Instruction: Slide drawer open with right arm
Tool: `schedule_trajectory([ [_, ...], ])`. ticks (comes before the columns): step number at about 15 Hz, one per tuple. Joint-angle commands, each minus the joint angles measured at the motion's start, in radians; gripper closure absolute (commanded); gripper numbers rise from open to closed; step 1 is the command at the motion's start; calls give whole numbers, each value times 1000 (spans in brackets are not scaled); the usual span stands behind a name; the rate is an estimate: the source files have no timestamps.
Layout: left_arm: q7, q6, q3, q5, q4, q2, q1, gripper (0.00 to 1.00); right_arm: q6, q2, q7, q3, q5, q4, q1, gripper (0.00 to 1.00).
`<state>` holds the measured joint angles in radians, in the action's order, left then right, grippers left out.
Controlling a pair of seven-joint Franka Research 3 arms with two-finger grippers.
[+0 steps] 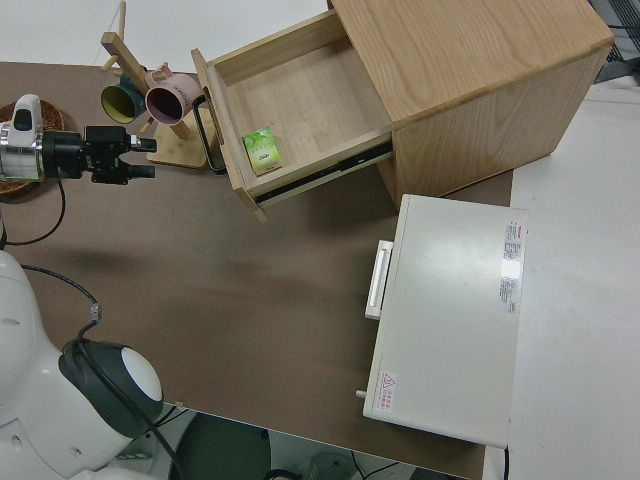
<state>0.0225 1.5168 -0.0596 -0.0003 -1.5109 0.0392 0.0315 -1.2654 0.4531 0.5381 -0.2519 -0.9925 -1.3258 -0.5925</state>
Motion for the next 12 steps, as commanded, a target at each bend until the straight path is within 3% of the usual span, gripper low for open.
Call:
schedule_trajectory([
  [1, 10, -20, -6, 17, 26, 11, 4, 7, -98, -118, 11, -6, 223, -13, 95, 11],
  [6, 10, -20, -6, 17, 24, 11, 4, 7, -138, -224, 5, -4, 446, -15, 198, 11],
  [12, 10, -20, -6, 17, 26, 11, 4, 7, -209, -300, -7, -17, 673, -16, 407, 11],
])
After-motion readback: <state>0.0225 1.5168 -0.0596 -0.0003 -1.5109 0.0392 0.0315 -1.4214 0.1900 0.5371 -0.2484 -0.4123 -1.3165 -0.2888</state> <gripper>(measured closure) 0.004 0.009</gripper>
